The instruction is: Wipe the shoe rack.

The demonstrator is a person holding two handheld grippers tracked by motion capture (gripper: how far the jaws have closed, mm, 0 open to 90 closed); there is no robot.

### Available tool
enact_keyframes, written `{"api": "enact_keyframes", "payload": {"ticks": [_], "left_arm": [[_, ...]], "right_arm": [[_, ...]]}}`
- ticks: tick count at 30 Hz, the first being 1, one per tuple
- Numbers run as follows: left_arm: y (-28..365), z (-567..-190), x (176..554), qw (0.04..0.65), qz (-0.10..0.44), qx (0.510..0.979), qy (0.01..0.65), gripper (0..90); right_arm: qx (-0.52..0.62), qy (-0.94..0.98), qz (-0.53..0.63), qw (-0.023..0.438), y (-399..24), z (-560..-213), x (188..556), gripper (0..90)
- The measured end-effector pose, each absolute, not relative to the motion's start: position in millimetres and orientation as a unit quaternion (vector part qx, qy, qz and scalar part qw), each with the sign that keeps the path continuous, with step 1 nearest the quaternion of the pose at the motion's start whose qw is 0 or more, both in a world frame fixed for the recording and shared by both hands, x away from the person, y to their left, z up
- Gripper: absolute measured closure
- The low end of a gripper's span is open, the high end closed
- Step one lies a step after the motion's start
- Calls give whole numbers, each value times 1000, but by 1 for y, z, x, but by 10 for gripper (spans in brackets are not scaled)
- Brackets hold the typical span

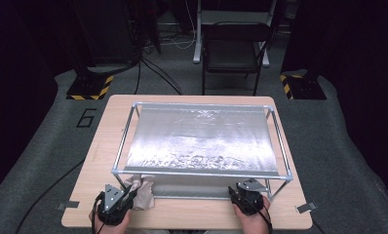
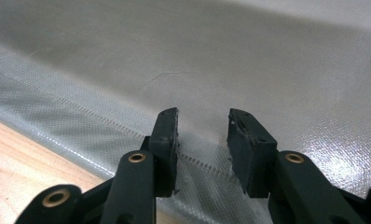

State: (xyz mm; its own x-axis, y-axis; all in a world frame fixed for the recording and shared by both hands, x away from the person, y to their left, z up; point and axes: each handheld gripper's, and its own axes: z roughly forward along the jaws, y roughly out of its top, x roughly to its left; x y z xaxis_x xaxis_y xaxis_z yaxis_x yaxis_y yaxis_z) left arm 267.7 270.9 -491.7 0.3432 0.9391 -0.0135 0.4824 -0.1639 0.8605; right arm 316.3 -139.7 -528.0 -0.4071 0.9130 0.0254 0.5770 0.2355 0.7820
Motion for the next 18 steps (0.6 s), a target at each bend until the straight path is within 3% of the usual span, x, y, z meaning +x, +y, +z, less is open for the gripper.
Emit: {"api": "enact_keyframes", "payload": {"ticks": [18], "left_arm": [[271,-453,256,425,299,704,484,783]], "right_arm": [[495,752,371,226,-140,-528,316,634]]}}
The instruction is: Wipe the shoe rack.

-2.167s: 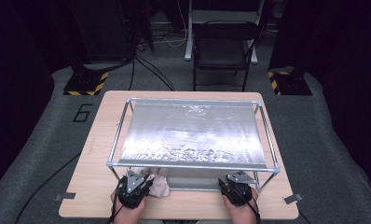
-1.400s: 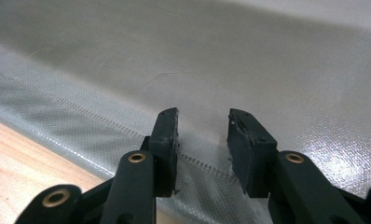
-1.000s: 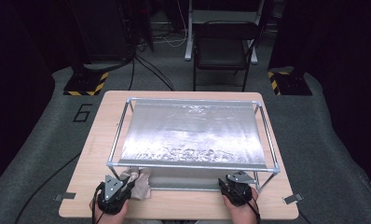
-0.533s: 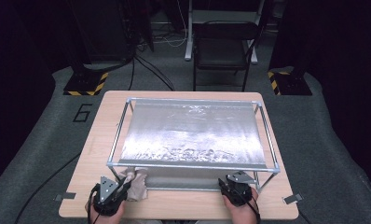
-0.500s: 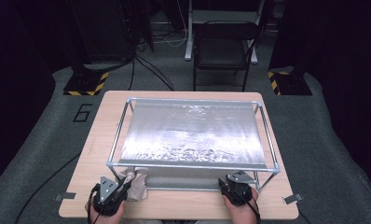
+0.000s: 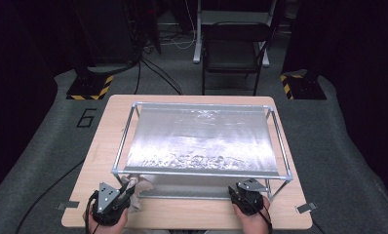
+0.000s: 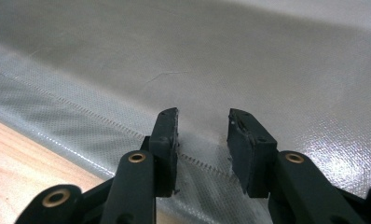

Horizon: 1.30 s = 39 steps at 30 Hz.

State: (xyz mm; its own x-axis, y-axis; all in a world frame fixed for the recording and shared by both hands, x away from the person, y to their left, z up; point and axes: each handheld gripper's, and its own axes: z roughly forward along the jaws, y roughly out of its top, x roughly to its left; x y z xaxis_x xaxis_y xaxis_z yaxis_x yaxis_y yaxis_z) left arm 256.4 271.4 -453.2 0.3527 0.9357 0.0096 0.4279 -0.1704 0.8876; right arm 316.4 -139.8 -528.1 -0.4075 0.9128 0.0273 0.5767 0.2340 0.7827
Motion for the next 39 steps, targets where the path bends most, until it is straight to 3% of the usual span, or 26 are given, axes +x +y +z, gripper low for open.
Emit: {"api": "enact_keyframes", "payload": {"ticks": [11,24,39], "left_arm": [[279,-439,250,435,308,695,482,786],[282,-468,247,419,286,705,496,787],[286,-432,241,445,312,689,478,787]], "right_arm": [[495,752,371,226,-140,-528,316,634],[495,752,371,226,-140,-528,316,634],[495,752,371,226,-140,-528,316,634]]}}
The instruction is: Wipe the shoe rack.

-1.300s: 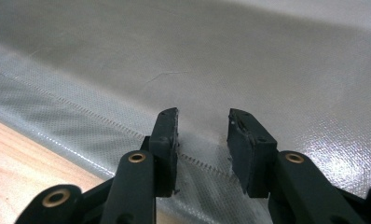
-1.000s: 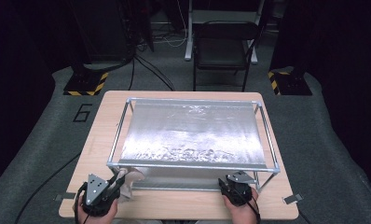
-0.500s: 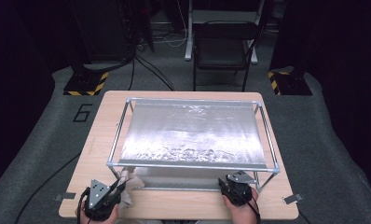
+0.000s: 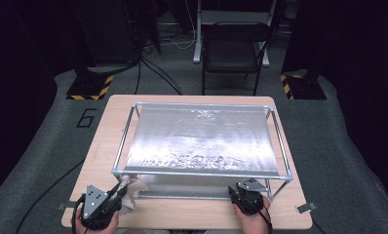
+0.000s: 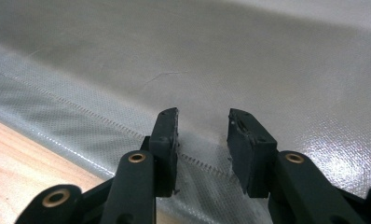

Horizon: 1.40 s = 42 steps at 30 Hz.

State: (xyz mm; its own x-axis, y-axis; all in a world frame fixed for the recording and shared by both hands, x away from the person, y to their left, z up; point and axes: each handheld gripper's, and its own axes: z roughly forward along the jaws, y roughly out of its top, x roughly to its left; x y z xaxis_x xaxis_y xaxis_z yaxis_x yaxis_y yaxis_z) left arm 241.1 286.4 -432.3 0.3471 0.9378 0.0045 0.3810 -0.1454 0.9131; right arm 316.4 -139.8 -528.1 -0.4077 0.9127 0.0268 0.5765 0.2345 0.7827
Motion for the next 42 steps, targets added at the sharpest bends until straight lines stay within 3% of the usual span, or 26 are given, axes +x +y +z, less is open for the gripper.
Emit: {"api": "enact_keyframes", "payload": {"ticks": [6,22,42], "left_arm": [[291,-426,238,451,316,685,477,787],[307,-458,230,433,297,686,503,788],[319,-425,229,453,334,664,492,789]], "right_arm": [[495,752,371,226,-140,-528,316,634],[495,752,371,226,-140,-528,316,634],[495,752,371,227,-140,-528,316,634]]}}
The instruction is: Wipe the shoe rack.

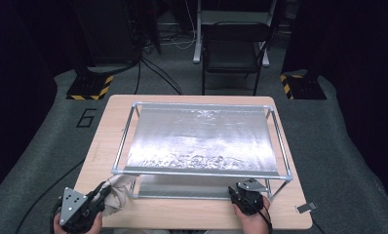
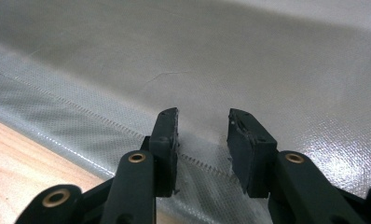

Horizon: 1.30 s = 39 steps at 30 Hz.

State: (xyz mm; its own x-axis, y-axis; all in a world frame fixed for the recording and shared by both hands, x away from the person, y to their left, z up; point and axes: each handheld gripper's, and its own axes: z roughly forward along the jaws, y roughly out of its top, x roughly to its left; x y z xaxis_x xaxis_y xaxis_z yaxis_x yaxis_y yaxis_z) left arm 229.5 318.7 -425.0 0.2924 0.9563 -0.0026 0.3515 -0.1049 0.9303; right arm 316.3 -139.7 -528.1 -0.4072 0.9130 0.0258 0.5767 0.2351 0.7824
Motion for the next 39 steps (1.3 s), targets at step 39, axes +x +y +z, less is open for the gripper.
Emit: {"api": "enact_keyframes", "payload": {"ticks": [39], "left_arm": [[325,-455,263,453,307,656,520,791]], "right_arm": [[494,752,370,231,-139,-528,316,634]]}}
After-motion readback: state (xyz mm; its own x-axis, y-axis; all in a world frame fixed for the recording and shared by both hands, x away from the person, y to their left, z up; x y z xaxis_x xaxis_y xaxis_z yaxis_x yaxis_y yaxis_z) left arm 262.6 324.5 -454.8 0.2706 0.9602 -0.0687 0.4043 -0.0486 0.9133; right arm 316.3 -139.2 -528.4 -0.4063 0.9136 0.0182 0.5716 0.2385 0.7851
